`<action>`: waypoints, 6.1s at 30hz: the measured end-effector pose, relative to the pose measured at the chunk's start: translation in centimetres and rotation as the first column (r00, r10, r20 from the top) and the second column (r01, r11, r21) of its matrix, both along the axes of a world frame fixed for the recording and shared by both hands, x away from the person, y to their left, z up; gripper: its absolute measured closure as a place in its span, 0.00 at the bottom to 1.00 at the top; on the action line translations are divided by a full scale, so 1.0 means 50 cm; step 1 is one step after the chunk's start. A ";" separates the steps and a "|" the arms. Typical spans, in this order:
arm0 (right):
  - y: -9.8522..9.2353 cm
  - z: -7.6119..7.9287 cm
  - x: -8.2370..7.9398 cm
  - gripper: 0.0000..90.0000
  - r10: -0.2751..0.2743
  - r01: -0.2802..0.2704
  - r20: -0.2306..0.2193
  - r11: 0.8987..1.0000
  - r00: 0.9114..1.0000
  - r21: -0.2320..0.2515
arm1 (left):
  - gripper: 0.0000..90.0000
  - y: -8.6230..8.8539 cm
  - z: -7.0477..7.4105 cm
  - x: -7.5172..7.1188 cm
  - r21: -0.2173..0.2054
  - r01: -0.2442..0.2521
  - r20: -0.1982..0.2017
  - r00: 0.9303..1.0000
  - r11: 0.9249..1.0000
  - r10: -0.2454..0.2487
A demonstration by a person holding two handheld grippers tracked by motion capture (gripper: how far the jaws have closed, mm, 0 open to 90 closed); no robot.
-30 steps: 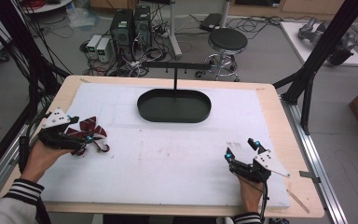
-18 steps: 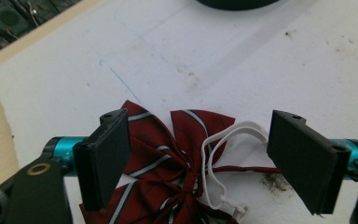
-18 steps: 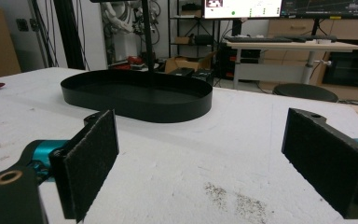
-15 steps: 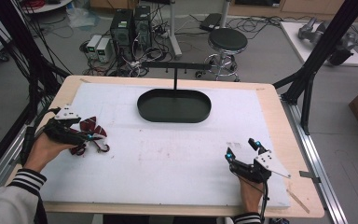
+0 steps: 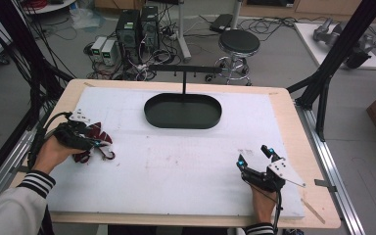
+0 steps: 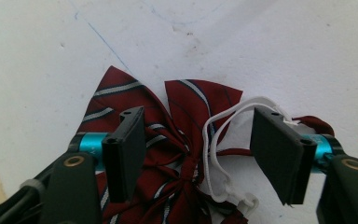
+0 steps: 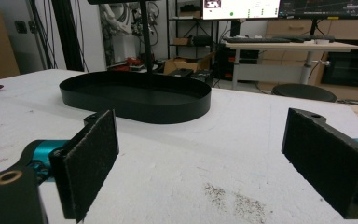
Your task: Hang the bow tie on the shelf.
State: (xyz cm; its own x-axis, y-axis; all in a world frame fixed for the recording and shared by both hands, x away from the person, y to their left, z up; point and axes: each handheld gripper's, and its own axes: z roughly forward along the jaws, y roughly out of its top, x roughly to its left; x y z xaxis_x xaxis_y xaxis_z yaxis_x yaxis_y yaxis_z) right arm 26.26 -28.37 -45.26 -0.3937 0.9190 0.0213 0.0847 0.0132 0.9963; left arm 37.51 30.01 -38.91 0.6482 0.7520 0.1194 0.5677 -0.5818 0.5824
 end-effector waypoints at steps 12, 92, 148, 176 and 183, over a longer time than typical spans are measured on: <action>0.000 0.000 0.000 0.11 0.000 0.000 -0.001 1.000 1.000 0.004 | 0.59 -0.012 -0.013 0.013 0.065 0.008 -0.070 0.998 0.998 -0.004; -0.002 0.000 -0.001 0.11 -0.006 0.006 0.004 1.000 1.000 0.008 | 0.97 -0.032 0.117 -0.002 -0.328 0.091 0.312 0.950 0.940 0.017; -0.002 -0.001 -0.001 0.11 0.002 -0.002 0.010 1.000 1.000 0.009 | 0.97 -0.292 0.314 0.210 -0.383 0.287 0.541 0.840 0.878 -0.038; -0.001 -0.001 -0.002 0.11 -0.002 0.002 0.015 1.000 1.000 0.007 | 0.97 -0.297 0.228 0.306 -0.328 0.127 0.408 0.913 0.936 0.020; -0.001 -0.001 -0.002 0.11 -0.002 0.002 0.014 1.000 1.000 0.005 | 0.92 -0.299 0.214 0.308 -0.294 0.085 0.386 0.922 0.952 0.037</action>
